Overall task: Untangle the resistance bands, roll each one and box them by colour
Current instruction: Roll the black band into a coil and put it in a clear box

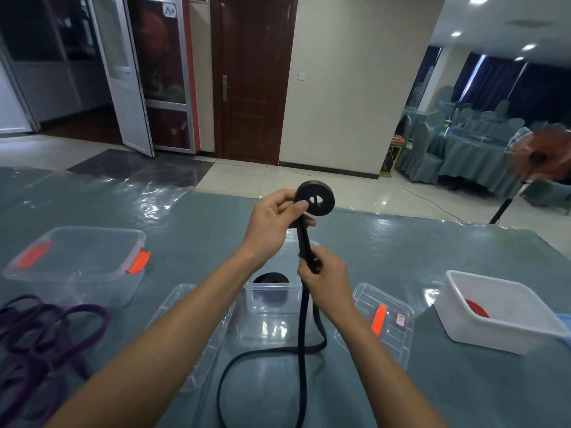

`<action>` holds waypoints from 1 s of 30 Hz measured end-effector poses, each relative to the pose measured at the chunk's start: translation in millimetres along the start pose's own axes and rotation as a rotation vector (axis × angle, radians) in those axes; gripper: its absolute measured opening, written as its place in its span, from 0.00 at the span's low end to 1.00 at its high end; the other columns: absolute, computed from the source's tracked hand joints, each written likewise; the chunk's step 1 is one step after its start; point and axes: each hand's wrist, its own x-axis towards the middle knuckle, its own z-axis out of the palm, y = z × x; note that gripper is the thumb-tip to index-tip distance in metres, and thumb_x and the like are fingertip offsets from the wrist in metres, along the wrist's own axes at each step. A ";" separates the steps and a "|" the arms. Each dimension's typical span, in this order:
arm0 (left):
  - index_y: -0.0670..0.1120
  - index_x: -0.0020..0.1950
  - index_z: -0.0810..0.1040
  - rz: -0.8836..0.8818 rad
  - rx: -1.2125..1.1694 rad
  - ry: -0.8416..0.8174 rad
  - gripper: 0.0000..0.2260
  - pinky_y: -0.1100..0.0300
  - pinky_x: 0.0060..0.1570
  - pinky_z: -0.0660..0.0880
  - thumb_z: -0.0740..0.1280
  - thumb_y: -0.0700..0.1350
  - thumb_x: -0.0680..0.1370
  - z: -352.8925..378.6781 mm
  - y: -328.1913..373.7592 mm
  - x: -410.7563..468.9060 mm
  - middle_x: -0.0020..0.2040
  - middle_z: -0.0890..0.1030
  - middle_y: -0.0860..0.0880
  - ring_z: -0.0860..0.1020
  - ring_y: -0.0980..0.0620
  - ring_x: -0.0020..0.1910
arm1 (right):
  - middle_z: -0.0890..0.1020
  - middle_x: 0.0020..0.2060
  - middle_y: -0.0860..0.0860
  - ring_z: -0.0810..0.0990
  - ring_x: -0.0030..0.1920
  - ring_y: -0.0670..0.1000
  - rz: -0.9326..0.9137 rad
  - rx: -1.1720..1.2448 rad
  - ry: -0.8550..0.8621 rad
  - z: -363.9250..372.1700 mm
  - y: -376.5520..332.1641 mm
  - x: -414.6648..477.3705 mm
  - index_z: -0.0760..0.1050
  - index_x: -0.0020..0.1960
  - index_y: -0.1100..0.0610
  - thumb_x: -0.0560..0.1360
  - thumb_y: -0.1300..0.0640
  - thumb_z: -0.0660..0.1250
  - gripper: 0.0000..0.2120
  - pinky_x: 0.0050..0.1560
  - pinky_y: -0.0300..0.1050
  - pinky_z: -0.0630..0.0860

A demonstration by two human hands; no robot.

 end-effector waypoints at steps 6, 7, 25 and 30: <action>0.37 0.56 0.80 -0.031 0.116 0.010 0.06 0.51 0.46 0.83 0.68 0.37 0.81 -9.7 -18.4 -11.1 0.38 0.85 0.46 0.83 0.46 0.36 | 0.81 0.37 0.52 0.75 0.31 0.47 0.181 -0.087 -0.236 2.3 41.2 -24.8 0.74 0.42 0.51 0.79 0.56 0.66 0.07 0.36 0.46 0.74; 0.37 0.56 0.81 -0.028 0.130 0.012 0.06 0.51 0.45 0.83 0.68 0.37 0.81 -12.3 -20.5 -12.9 0.38 0.84 0.45 0.82 0.46 0.35 | 0.82 0.39 0.53 0.77 0.32 0.50 0.188 -0.104 -0.234 -1.6 43.9 -23.6 0.75 0.44 0.53 0.79 0.56 0.65 0.06 0.37 0.50 0.76; 0.43 0.56 0.81 0.111 0.158 0.102 0.06 0.56 0.40 0.80 0.67 0.36 0.81 -26.2 -14.2 -3.6 0.37 0.82 0.46 0.78 0.48 0.34 | 0.84 0.48 0.48 0.79 0.46 0.40 0.024 -0.054 -0.032 -60.7 -12.9 37.7 0.84 0.54 0.54 0.75 0.65 0.71 0.11 0.46 0.22 0.69; 0.44 0.54 0.81 0.019 0.179 0.108 0.05 0.58 0.41 0.80 0.67 0.37 0.81 -38.6 -36.7 -8.8 0.36 0.83 0.48 0.81 0.49 0.34 | 0.84 0.46 0.47 0.81 0.46 0.43 0.187 -0.038 -0.226 -18.3 26.7 1.2 0.83 0.54 0.54 0.75 0.63 0.73 0.09 0.48 0.31 0.72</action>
